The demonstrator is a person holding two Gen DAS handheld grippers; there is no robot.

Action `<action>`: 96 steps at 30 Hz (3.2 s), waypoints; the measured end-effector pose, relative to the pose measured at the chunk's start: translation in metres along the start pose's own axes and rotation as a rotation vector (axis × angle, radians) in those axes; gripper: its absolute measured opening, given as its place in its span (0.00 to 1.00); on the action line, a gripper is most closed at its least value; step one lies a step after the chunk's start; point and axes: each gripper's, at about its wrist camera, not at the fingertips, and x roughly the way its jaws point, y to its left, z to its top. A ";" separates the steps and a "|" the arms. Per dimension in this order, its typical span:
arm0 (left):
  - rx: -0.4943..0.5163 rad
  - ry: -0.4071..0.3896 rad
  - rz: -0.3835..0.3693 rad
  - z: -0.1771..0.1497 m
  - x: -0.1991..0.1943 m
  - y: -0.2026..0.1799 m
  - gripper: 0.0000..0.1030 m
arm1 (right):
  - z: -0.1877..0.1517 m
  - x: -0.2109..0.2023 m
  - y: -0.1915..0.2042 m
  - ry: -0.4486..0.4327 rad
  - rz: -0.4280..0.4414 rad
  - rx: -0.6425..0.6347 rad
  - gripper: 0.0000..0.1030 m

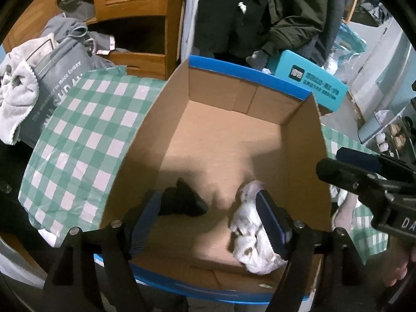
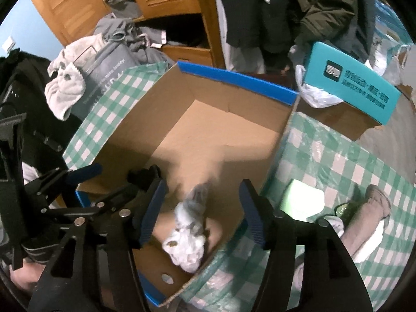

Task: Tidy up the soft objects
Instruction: 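Open both tools to drop the items into the box, then grasp the pale green cloth with the left tool while the right tool grasps the white rolled sock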

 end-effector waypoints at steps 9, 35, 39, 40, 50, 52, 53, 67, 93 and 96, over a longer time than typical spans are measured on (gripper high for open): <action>0.037 -0.002 -0.059 0.000 -0.005 -0.027 0.75 | -0.012 -0.028 -0.030 -0.051 -0.040 0.060 0.68; 0.292 0.034 -0.133 -0.003 0.005 -0.172 0.75 | -0.093 -0.088 -0.152 -0.091 -0.211 0.246 0.71; 0.307 0.062 -0.155 -0.003 0.015 -0.190 0.75 | -0.103 -0.092 -0.171 -0.081 -0.237 0.279 0.71; 0.311 0.071 -0.160 -0.003 0.019 -0.194 0.75 | -0.106 -0.093 -0.176 -0.080 -0.243 0.288 0.71; 0.299 0.146 -0.201 -0.007 0.050 -0.215 0.75 | -0.124 -0.094 -0.220 -0.062 -0.266 0.380 0.71; 0.291 0.155 -0.211 -0.007 0.055 -0.218 0.75 | -0.127 -0.092 -0.227 -0.052 -0.274 0.392 0.71; 0.289 0.161 -0.216 -0.007 0.057 -0.219 0.75 | -0.128 -0.091 -0.229 -0.047 -0.279 0.396 0.71; 0.253 0.227 -0.209 -0.008 0.090 -0.212 0.75 | -0.136 -0.070 -0.263 0.014 -0.288 0.464 0.71; 0.243 0.279 -0.181 0.003 0.134 -0.210 0.75 | -0.135 -0.023 -0.299 0.092 -0.301 0.539 0.71; 0.255 0.277 -0.151 0.005 0.141 -0.210 0.75 | -0.135 -0.017 -0.300 0.105 -0.309 0.530 0.71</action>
